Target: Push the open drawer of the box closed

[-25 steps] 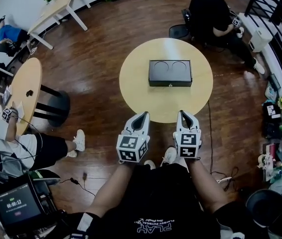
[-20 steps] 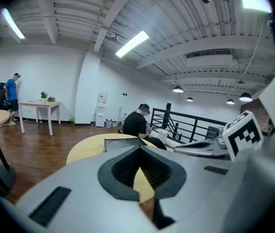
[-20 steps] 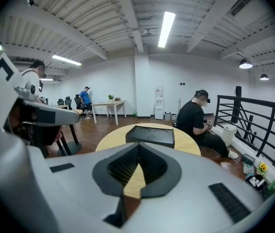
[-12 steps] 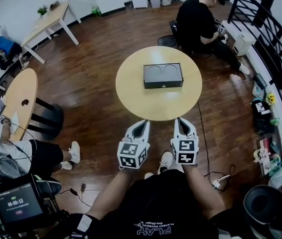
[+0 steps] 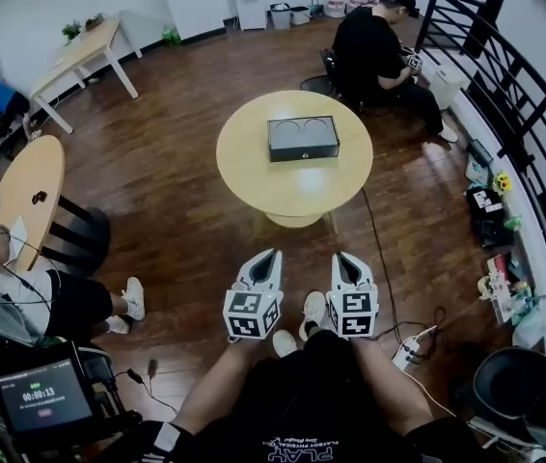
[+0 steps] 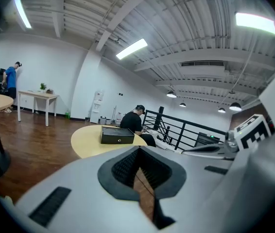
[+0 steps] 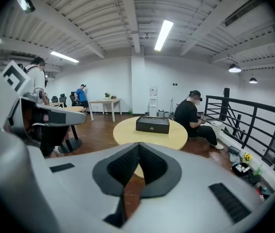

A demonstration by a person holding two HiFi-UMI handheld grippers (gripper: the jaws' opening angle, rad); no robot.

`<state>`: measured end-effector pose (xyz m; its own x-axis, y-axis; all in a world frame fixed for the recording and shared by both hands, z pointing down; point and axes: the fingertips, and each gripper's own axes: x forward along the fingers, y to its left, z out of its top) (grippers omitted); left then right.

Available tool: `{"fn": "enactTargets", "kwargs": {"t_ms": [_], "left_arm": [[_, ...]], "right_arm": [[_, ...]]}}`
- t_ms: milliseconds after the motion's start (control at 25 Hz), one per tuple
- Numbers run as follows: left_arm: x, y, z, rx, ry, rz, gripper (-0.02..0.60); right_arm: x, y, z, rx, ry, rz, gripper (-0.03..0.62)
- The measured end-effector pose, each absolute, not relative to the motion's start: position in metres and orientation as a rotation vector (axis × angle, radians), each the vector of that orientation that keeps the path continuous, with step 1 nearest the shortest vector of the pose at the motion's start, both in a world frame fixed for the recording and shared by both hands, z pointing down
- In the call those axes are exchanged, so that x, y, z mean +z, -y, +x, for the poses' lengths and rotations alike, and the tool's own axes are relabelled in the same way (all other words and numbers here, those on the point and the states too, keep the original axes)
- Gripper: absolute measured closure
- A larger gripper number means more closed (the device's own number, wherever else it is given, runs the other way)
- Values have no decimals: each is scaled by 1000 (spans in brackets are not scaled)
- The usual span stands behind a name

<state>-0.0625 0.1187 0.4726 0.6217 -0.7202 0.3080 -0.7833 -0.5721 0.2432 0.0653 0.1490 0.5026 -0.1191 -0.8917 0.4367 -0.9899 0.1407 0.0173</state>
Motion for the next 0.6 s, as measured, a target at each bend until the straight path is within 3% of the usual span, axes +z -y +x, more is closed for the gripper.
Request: {"fn": "enactTargets", "kwargs": {"t_ms": [600], "left_arm": [[452,-156,-43,264,1243,2536,586]], "right_arm": [[481,-176,78,358,2123,1820,588]]}}
